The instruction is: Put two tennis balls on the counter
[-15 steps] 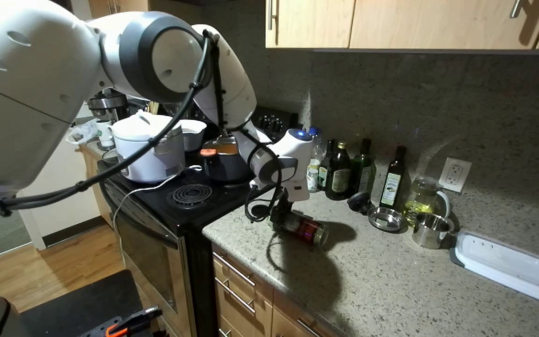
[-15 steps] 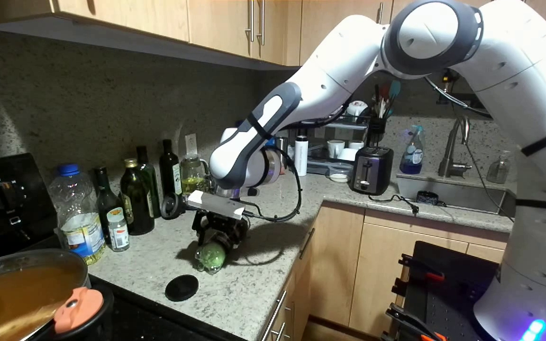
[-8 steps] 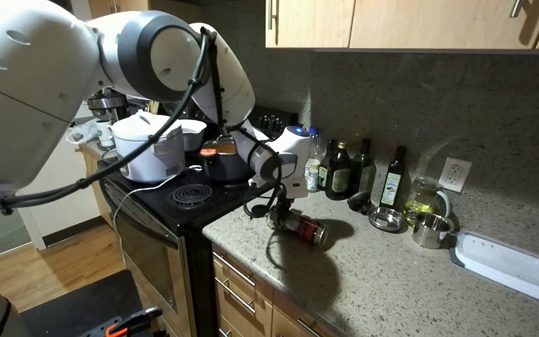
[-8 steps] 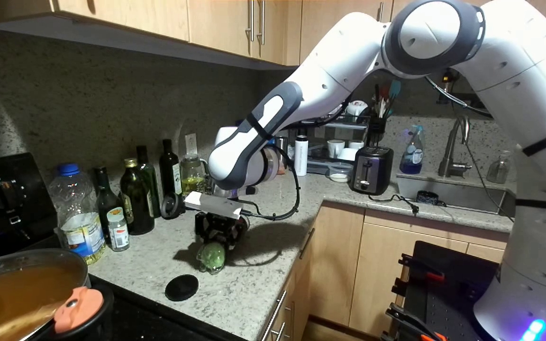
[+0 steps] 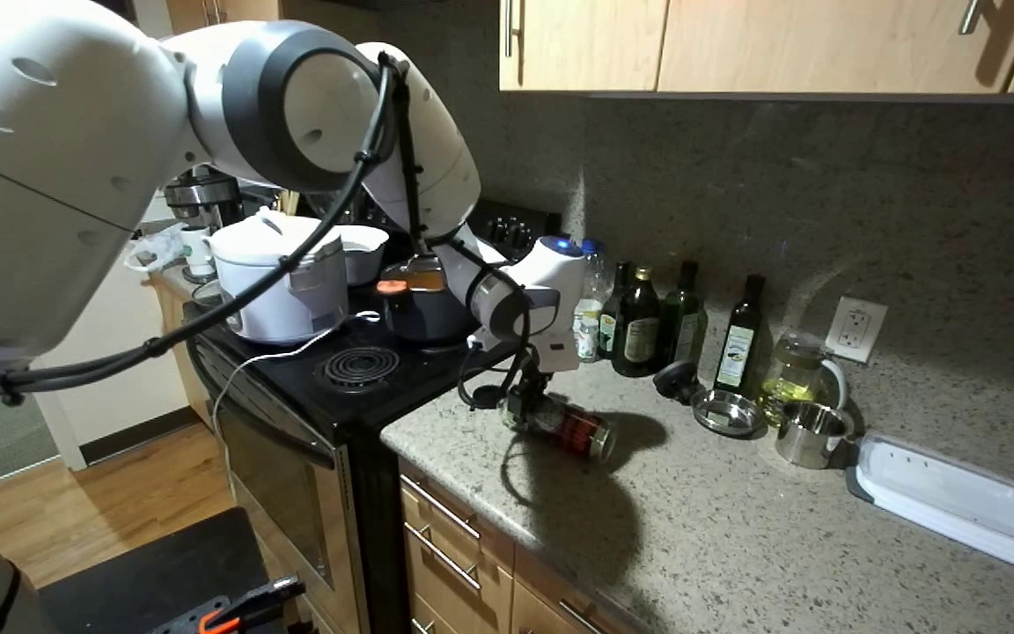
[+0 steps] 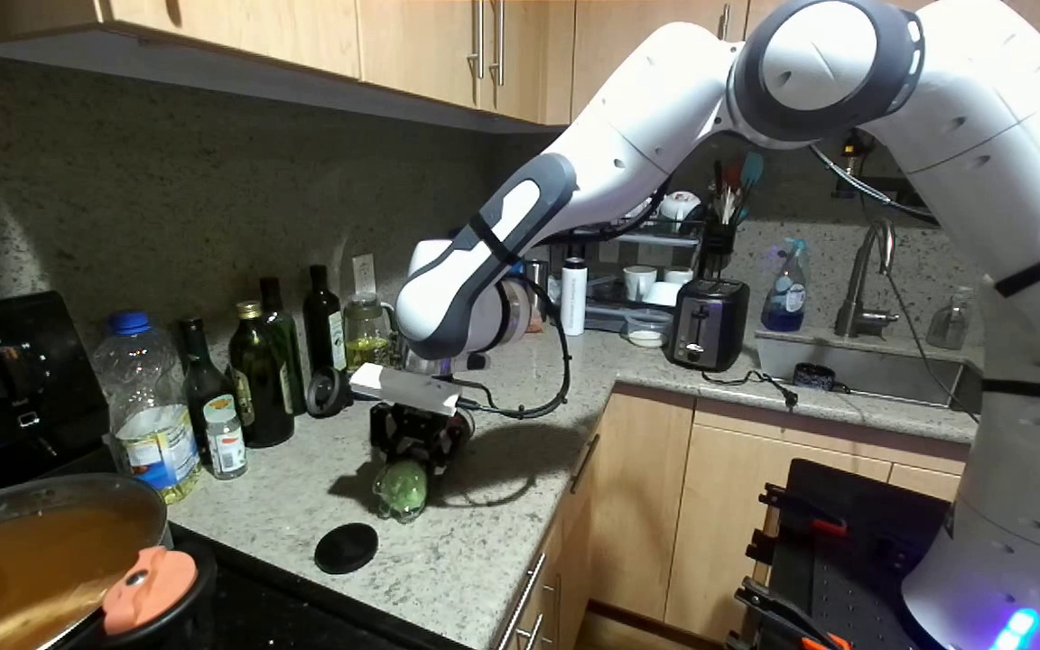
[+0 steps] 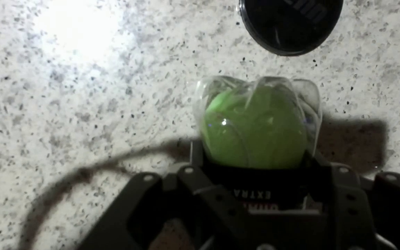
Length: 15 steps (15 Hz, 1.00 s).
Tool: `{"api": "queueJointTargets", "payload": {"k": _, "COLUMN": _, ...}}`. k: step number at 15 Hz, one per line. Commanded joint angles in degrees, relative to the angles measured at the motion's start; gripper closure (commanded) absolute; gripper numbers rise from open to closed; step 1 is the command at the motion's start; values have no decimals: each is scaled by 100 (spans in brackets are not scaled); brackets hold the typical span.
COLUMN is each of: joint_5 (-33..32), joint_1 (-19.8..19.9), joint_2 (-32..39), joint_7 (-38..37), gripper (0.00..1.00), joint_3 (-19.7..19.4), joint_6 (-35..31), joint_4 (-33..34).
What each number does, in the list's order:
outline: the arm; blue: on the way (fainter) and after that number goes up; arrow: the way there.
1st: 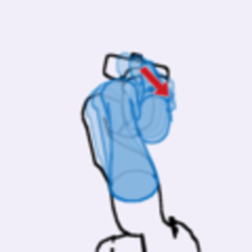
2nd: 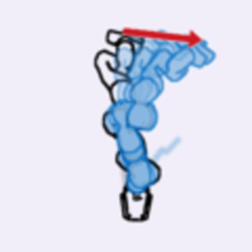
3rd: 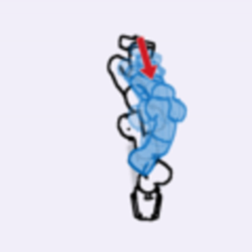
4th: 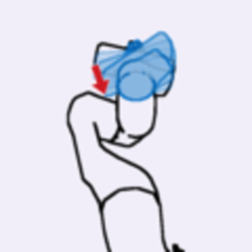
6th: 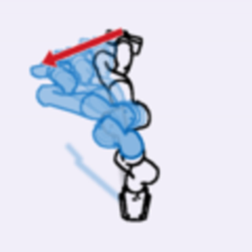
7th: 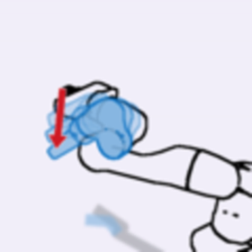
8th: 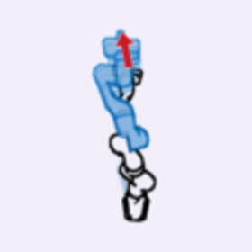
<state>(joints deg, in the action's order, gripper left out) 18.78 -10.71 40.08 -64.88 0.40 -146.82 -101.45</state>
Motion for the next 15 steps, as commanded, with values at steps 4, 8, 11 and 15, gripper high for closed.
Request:
{"api": "queueJointTargets", "payload": {"k": 4, "joint_5": 456, "joint_1": 394, "joint_2": -427, "joint_7": 301, "gripper": 58, "joint_3": 444, "joint_6": 108, "joint_4": -126}}
{"api": "queueJointTargets", "payload": {"k": 8, "joint_5": 661, "joint_1": 527, "joint_2": -522, "joint_7": 471, "gripper": 58, "joint_3": 573, "joint_6": 140, "joint_4": -122}}
{"api": "queueJointTargets", "payload": {"k": 11, "joint_5": 766, "joint_1": 565, "joint_2": -517, "joint_7": 577, "gripper": 58, "joint_3": 604, "joint_6": 173, "joint_4": -89}}
{"api": "queueJointTargets", "payload": {"k": 15, "joint_5": 846, "joint_1": 590, "joint_2": -472, "joint_7": 628, "gripper": 58, "joint_3": 608, "joint_6": 226, "joint_4": -40}}
